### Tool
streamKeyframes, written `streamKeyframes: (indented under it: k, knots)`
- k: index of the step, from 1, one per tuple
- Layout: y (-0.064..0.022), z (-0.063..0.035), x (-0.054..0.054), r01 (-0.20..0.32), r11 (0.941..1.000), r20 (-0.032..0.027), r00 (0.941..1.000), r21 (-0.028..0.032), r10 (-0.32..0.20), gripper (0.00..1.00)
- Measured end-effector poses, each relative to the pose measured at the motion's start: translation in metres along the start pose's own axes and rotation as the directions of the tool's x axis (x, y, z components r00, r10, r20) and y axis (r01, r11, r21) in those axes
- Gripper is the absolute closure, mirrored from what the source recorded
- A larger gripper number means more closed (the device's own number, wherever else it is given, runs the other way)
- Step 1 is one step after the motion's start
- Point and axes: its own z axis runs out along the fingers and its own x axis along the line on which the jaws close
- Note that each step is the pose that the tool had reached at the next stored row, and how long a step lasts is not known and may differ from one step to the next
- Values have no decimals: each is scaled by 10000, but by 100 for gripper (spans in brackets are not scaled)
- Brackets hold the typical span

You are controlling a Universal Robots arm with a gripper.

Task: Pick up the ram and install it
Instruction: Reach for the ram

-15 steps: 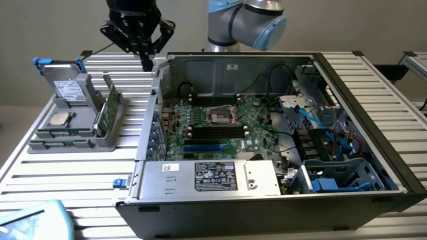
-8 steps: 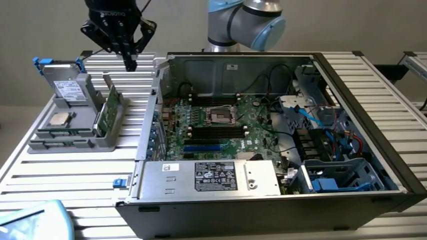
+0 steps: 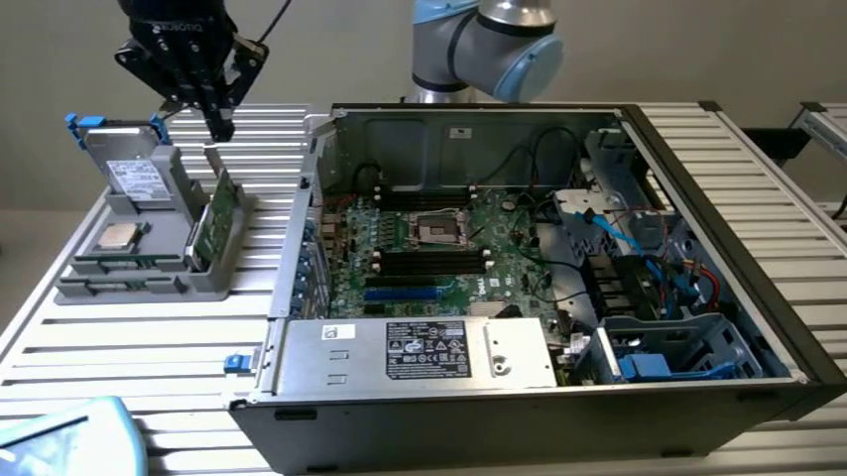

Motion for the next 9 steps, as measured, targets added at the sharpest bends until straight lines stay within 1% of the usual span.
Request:
streamKeyframes:
  k: [9]
  knots:
    - [-15,2,408,-6,10000,-105,9999,5,6,89]
